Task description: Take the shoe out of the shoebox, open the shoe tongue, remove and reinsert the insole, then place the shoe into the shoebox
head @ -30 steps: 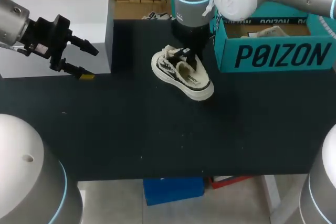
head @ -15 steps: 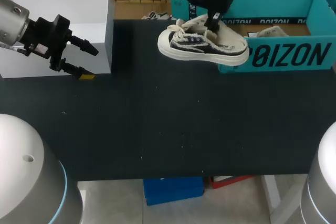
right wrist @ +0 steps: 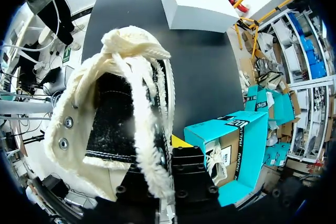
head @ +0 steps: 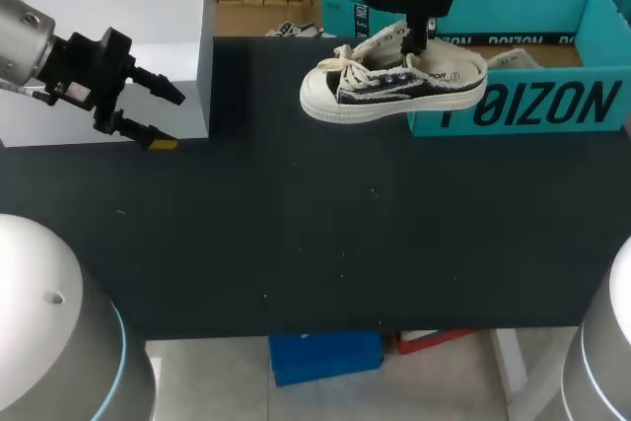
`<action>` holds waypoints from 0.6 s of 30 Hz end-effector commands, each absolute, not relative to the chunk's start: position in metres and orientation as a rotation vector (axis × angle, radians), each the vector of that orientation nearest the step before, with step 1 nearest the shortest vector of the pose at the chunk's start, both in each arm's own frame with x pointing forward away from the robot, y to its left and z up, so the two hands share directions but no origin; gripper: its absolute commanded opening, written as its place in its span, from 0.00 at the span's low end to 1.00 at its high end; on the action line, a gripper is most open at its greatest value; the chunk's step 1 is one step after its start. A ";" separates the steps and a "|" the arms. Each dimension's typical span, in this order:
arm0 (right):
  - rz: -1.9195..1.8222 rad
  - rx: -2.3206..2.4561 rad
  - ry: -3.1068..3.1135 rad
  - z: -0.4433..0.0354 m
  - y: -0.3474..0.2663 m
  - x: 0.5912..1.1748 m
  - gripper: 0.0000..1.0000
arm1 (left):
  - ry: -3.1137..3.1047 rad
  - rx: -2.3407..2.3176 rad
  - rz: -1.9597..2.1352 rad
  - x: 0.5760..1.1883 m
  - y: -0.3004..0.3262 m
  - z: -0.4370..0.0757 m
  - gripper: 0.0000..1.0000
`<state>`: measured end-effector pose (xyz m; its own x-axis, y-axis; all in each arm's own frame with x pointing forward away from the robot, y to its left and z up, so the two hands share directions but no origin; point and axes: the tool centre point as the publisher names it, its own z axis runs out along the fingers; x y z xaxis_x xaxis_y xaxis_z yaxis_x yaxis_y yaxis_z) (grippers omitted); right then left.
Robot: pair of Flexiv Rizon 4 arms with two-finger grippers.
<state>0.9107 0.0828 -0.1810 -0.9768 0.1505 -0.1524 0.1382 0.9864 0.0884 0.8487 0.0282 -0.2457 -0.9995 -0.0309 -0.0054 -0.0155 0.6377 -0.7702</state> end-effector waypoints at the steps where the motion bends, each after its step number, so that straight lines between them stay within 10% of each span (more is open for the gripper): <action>1: 0.123 0.192 2.967 -0.181 0.079 0.912 0.00 | 2.823 -0.040 -1.326 0.848 0.028 -0.247 1.00; 18: 0.015 0.012 2.925 -0.170 -0.025 1.014 0.00 | 2.823 -0.040 -1.326 0.848 0.028 -0.247 1.00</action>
<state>0.9974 -0.0142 -0.1709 -0.9713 0.0135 -0.2373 0.0148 0.9999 -0.0037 0.8487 0.0281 -0.2457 -0.9995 -0.0308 -0.0054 -0.0155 0.6377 -0.7701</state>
